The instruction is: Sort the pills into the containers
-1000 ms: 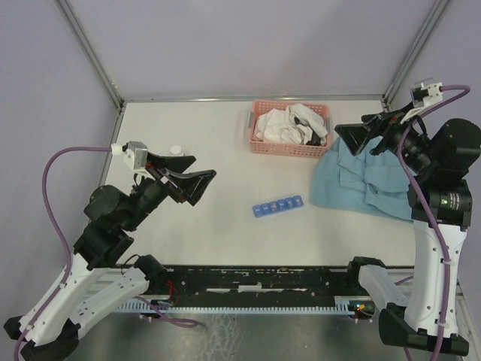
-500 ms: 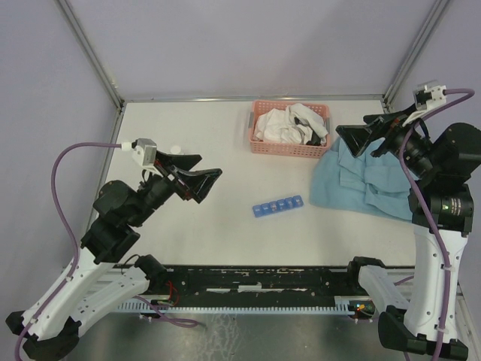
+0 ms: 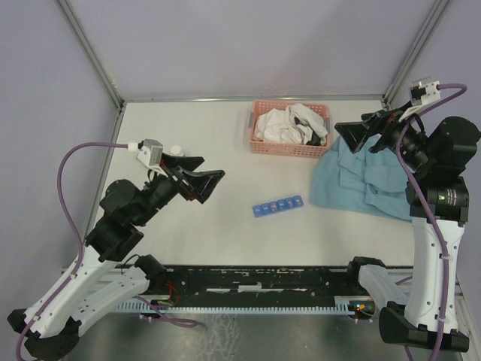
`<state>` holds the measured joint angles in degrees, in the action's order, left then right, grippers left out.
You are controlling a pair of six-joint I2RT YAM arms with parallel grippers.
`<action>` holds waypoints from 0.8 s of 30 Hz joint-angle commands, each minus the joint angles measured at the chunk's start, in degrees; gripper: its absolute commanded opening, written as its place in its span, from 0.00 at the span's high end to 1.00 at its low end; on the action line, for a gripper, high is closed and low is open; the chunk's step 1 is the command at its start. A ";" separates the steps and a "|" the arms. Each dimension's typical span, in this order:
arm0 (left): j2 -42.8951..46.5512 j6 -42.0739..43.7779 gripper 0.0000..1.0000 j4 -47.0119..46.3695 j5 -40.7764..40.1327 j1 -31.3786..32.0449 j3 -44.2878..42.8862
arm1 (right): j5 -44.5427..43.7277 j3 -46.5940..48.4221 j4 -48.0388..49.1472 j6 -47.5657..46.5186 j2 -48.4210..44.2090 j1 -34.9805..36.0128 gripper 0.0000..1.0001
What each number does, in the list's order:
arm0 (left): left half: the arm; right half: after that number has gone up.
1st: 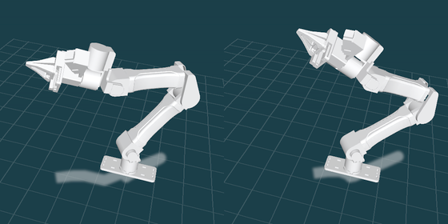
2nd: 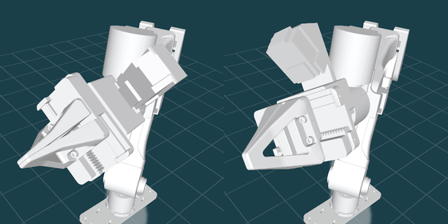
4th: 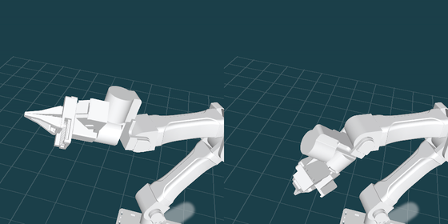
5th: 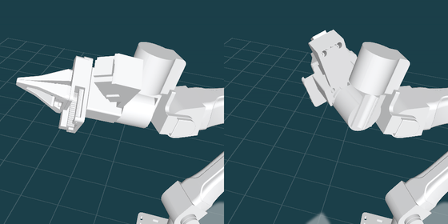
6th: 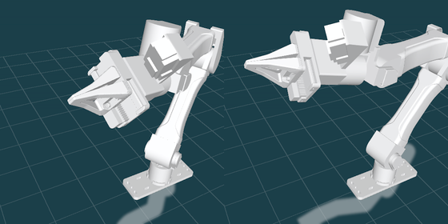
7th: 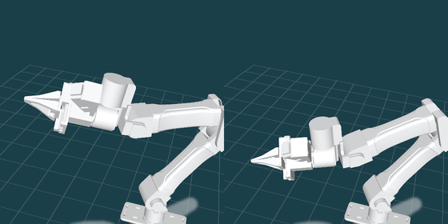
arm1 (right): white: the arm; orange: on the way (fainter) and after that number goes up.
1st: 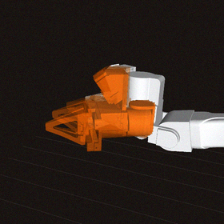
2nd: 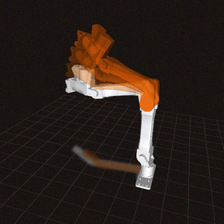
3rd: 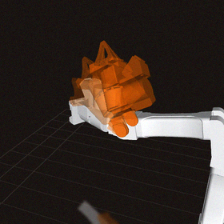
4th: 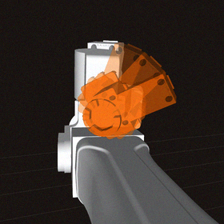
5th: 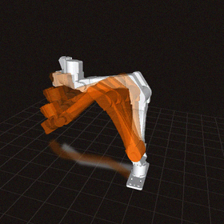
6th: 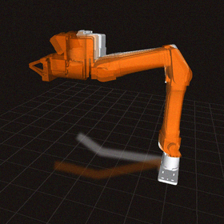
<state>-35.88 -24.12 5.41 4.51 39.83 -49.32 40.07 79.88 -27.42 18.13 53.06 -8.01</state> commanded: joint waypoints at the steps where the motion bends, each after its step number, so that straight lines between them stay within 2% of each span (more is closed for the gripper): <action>1: 0.53 3.06 0.01 -2.95 -0.95 -0.20 0.30 | 0.29 0.42 2.72 -0.78 -0.28 -0.12 0.00; 24: 0.56 3.29 0.01 -2.88 -1.09 -0.19 0.45 | -0.40 -0.08 2.46 -1.24 -0.61 -0.08 0.00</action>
<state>-35.83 -24.10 5.41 4.36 39.83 -48.47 40.05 79.46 -27.40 17.67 53.04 -8.01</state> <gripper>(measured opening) 0.993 0.999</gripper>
